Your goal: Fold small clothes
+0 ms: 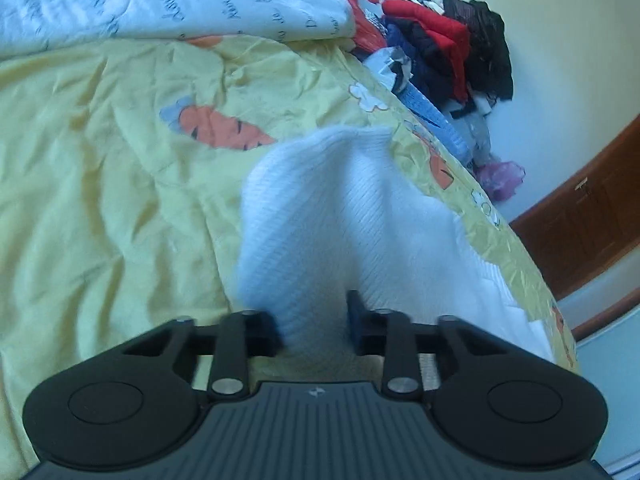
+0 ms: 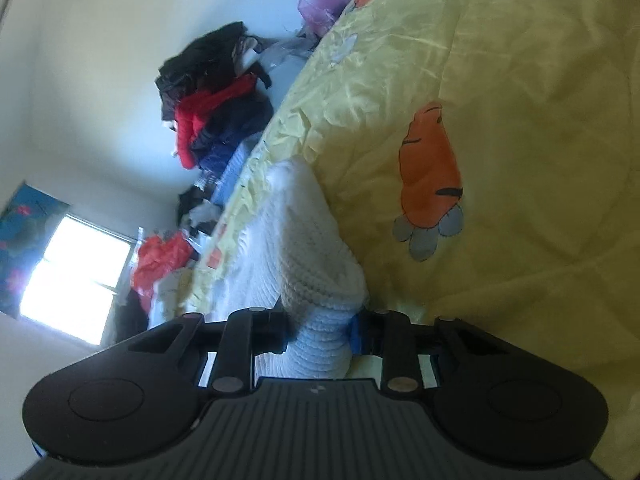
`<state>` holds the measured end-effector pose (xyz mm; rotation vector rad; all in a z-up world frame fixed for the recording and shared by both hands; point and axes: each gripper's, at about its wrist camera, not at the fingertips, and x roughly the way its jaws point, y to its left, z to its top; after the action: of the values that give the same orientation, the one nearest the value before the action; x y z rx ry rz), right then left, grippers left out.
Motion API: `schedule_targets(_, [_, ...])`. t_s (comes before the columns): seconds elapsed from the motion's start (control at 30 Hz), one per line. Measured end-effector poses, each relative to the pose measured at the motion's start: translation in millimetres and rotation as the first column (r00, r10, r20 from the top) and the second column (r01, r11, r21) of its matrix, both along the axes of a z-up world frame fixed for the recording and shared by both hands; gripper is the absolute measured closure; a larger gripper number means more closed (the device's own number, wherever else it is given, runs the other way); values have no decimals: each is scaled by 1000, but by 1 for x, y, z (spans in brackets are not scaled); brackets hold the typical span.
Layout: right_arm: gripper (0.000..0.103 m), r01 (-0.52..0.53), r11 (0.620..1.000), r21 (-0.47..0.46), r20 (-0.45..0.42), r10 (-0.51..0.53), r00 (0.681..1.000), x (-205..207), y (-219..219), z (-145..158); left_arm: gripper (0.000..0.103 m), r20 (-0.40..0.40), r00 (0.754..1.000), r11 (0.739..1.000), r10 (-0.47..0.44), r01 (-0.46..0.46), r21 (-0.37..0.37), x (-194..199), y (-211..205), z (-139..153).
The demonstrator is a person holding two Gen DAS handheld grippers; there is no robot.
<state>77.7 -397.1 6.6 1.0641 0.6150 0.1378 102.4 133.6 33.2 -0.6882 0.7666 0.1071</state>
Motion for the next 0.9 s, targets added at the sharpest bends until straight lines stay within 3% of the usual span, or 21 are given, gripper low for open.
schedule_targets(0.13, [78,-24,1000,-13,79,25,997,-24,-5,18,88,69,994,996,-83,81,33,-27,3,29])
schedule_targets(0.27, [78,-92,996,-15,143,93,985,-69,-20,43,88,111,973,978,-204,197,70,-74,3,55])
schedule_targets(0.43, [76,-115,993,-8,59,115,992,-136,-47,27,87,7,957,957,-288,288,45,-140,8,23])
schedule_targets(0.47, [74,-124,992,-34,17,125,992,-146,-48,18,82,-13,956,955,-292,293,54,-146,8,13])
schedule_targets(0.57, [49,-83,994,-68,-90,76,993,-156,-54,6,63,7,960,960,-280,280,16,-161,25,5])
schedule_targets(0.63, [44,-32,996,-84,-41,29,999,-162,-65,18,58,29,948,948,-318,318,8,-163,41,21])
schedule_targets(0.67, [40,-4,993,-120,2,4,1000,-164,-70,29,58,58,945,947,-322,320,43,-165,49,30])
schedule_targets(0.73, [32,20,978,-207,84,-3,996,-155,-76,54,42,142,945,951,-293,272,149,-170,63,55])
schedule_targets(0.77, [32,10,968,-252,106,18,994,-145,-76,65,25,185,944,952,-273,238,192,-169,67,67])
schedule_targets(0.8, [32,-16,950,-312,115,54,992,-131,-71,77,18,220,944,954,-245,194,228,-167,69,76])
schedule_targets(0.9, [32,-114,881,-458,126,192,973,-87,-49,93,18,219,956,934,-196,114,339,-133,56,90])
